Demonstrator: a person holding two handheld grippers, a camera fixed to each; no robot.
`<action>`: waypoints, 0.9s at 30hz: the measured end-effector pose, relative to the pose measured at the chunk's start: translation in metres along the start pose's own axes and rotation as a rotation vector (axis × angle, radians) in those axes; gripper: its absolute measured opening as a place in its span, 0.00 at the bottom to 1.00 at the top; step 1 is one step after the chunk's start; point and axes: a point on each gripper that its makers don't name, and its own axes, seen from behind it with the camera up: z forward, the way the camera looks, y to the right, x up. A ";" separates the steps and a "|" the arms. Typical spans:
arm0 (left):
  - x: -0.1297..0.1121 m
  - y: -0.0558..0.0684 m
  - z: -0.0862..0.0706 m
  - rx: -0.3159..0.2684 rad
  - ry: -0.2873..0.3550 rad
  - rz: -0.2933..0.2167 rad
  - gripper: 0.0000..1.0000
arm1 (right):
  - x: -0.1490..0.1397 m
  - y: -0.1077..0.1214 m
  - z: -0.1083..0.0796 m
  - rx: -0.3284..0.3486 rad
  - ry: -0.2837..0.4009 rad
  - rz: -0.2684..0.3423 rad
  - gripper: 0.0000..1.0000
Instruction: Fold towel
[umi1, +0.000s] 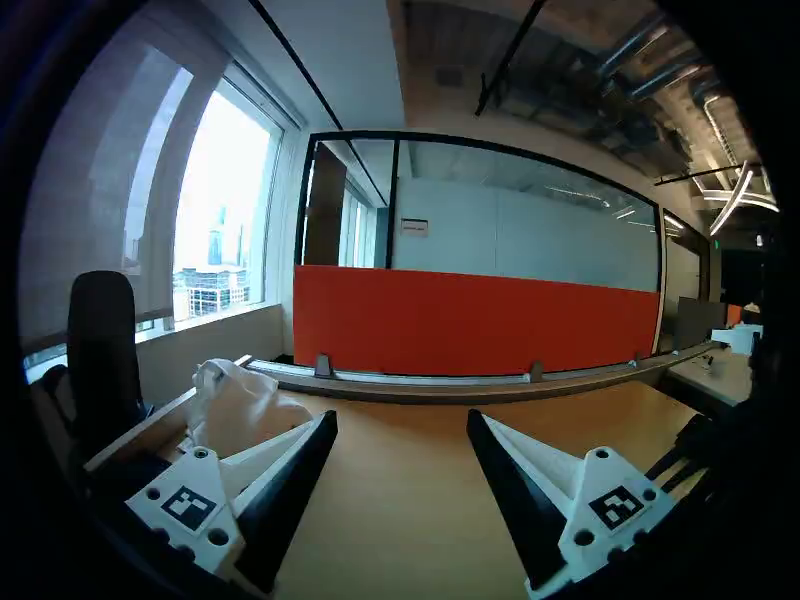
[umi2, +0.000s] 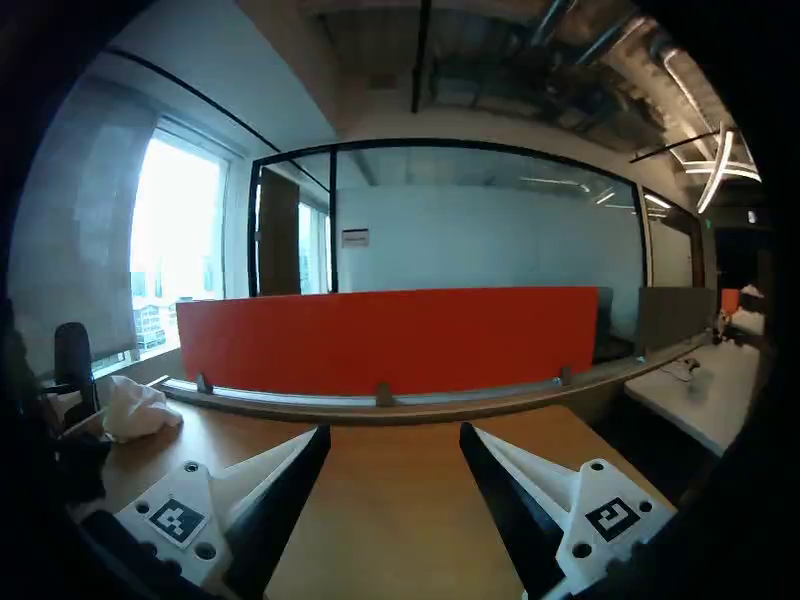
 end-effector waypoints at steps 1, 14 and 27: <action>-0.002 0.001 0.000 -0.002 0.000 0.003 0.96 | 0.001 -0.001 -0.001 0.000 0.000 0.002 1.00; -0.026 0.003 -0.002 0.015 0.053 0.062 0.96 | 0.013 -0.007 -0.012 0.000 0.036 0.021 1.00; -0.081 0.006 -0.002 0.023 0.055 0.110 0.96 | -0.008 -0.015 -0.007 0.011 0.032 0.011 1.00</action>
